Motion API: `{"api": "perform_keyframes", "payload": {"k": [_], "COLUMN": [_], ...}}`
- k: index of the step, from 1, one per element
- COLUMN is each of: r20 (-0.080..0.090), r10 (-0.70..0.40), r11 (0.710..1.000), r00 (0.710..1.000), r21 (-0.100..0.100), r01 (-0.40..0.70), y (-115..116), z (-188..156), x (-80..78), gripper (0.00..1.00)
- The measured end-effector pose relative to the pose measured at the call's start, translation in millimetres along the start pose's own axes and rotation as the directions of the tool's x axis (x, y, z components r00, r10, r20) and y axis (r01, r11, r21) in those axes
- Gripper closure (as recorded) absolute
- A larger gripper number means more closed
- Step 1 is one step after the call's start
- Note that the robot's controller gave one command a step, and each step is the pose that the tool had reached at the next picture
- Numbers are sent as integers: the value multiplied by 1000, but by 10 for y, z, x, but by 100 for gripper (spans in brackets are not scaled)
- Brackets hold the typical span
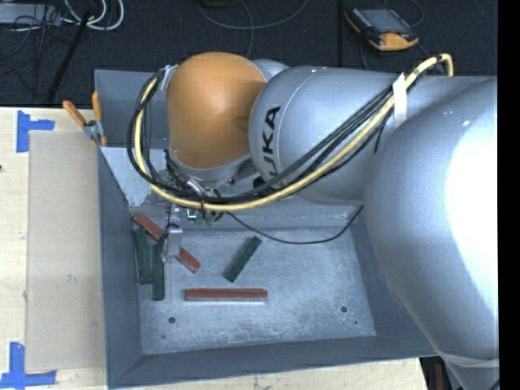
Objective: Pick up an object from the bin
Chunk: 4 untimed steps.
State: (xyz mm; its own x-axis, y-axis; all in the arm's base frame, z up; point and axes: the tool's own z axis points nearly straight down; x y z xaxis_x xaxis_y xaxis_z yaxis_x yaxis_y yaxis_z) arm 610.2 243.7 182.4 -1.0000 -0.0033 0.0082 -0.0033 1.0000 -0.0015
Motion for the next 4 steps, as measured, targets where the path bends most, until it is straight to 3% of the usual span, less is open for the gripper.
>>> {"api": "perform_keyframes", "payload": {"k": [1,2,3,4], "r20": [0,5,9,5], "r10": [-211,-210,-208,-146], "r11": [978,978,978,989], "r00": [978,978,978,989], "r21": [2,0,-1,2], "r01": [211,210,208,146], "y": [-791,-772,-771,-1577], "z": [1106,1067,1070,1133], "x": [362,345,339,598], "gripper": [0,100,0,0]}}
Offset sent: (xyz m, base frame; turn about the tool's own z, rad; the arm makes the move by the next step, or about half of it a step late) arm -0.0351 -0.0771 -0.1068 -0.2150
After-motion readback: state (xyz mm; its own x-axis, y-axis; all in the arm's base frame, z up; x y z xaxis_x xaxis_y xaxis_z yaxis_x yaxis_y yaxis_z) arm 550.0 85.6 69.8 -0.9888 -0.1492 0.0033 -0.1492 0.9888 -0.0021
